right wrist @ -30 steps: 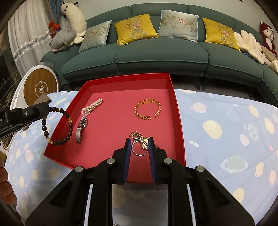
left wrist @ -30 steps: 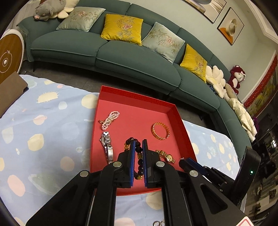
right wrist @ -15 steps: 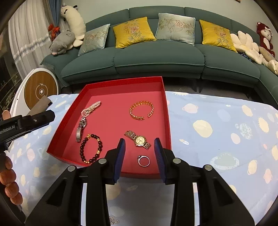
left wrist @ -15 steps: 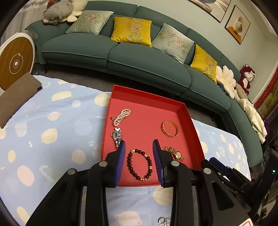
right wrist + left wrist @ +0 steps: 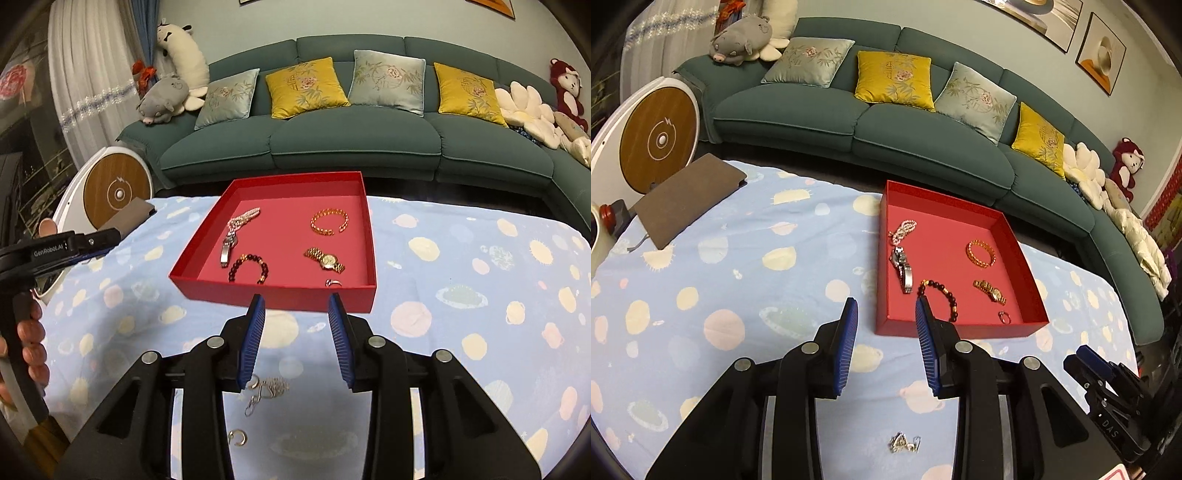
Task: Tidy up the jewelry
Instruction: 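Withdraw both tools from the tray toward the remaining earrings, then grasp the silver filigree earring with the left tool while the right tool grasps the silver chain earring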
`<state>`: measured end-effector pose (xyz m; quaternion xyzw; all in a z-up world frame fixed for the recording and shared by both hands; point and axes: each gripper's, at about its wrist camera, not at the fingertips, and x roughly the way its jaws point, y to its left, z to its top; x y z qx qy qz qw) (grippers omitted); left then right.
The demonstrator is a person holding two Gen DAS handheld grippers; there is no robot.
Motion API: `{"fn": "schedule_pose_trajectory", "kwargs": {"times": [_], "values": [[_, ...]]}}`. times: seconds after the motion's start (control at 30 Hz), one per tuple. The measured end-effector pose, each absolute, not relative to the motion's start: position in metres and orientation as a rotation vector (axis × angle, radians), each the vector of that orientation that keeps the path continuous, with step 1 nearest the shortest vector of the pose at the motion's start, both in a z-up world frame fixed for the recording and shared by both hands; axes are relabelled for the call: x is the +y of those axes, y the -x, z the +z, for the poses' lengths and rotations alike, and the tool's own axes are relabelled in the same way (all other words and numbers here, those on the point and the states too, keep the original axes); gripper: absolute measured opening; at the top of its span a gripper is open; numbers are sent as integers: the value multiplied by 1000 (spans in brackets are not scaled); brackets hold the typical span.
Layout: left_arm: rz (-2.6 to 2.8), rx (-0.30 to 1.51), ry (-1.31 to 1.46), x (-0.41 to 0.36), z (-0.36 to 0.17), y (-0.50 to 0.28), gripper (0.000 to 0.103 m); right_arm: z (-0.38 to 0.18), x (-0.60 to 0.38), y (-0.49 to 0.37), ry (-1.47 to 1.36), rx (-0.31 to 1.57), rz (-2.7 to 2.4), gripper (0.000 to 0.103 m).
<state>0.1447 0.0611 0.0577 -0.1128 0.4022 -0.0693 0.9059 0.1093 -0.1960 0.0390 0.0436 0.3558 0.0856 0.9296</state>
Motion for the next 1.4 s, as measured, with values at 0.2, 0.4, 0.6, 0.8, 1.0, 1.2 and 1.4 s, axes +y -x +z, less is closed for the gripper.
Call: {"fn": "schedule_pose_trajectory", "kwargs": {"times": [0.2,0.4,0.6,0.8,1.0,1.2,1.4], "values": [[-159,881,208,62,42,-122,30,26,-186,-85,-27,752,187,34],[-150,941,217,59,16,-103,30,12,-181,-61,-63,783,207,34],[-146,999,284,61,-14,-77,30,-19,-165,-47,-39,864,246,34],[-154,1002,246,53,-24,-67,30,-31,-154,-40,-20,889,275,34],[-171,1009,208,42,-32,-69,37,-37,-148,-42,-20,906,286,34],[-181,1037,174,28,-45,-76,37,-37,-156,-55,-40,903,253,34],[-187,1033,136,16,-52,-79,37,-43,-163,-76,-68,911,218,34]]}}
